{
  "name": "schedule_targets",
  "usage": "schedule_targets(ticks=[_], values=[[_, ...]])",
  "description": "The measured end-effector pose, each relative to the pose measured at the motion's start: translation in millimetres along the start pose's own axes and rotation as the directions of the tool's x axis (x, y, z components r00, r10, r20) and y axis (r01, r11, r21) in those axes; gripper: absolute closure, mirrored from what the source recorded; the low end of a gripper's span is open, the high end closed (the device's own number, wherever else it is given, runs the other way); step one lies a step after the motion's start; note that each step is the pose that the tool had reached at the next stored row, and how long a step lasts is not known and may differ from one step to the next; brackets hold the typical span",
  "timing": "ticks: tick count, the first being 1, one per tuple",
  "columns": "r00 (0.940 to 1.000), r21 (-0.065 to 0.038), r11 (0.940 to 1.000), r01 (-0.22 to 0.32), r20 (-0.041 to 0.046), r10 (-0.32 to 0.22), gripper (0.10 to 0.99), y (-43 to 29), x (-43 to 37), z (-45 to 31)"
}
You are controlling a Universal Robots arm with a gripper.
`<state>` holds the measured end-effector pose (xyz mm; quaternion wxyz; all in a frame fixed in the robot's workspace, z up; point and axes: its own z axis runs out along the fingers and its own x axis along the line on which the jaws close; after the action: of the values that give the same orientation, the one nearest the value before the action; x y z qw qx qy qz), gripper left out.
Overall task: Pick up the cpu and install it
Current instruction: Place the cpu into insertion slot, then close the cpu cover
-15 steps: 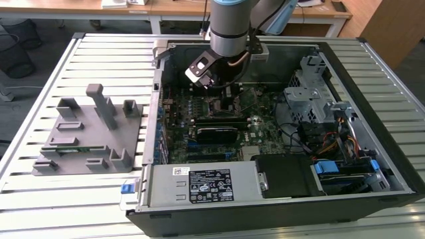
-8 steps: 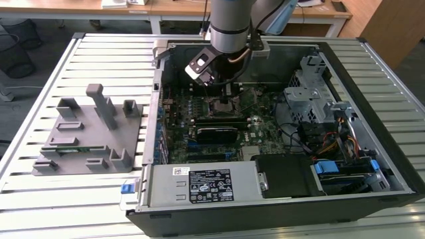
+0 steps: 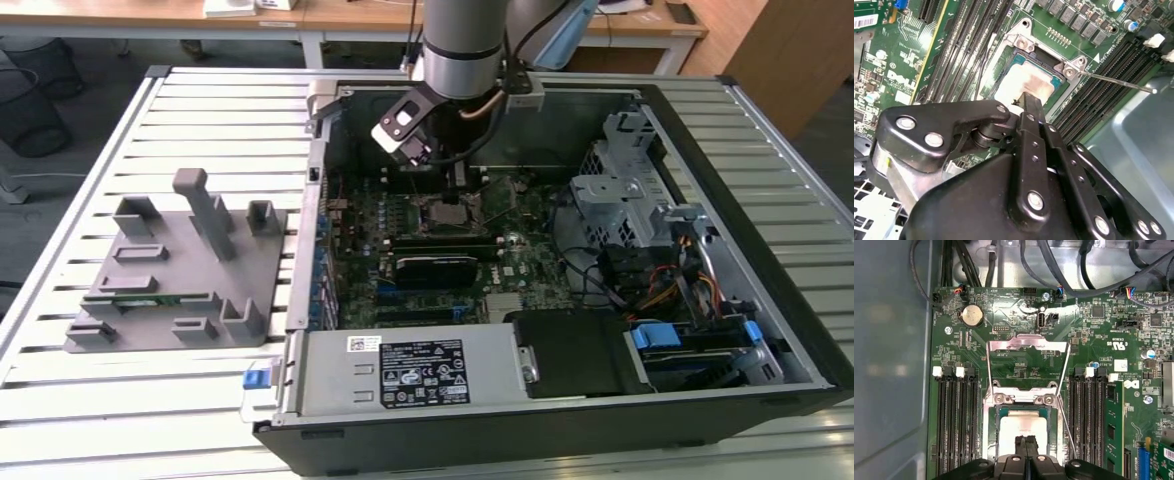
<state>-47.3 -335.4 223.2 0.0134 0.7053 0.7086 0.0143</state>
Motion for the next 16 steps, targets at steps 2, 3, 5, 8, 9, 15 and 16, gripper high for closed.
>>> schedule_targets(ticks=[2,3,5,8,9,15,16], values=[[1.0000,0.000,1.0000,0.000,-0.0001,0.000,0.980,0.1,0.0,-1.3],[1.0000,0.000,1.0000,0.000,0.0000,0.000,0.980,0.1,0.0,-2.0],[1.0000,0.000,1.0000,0.000,0.0000,0.000,0.980,0.2,0.0,-3.7],[1.0000,0.000,1.0000,0.000,-0.0001,0.000,0.980,0.3,0.0,-7.5],[1.0000,0.000,1.0000,0.000,-0.0001,0.000,0.980,0.4,0.0,-9.0],[1.0000,0.000,1.0000,0.000,0.0000,0.000,0.980,0.7,0.0,-18.4],[1.0000,0.000,1.0000,0.000,-0.0001,0.000,0.980,0.8,0.0,-19.5]])
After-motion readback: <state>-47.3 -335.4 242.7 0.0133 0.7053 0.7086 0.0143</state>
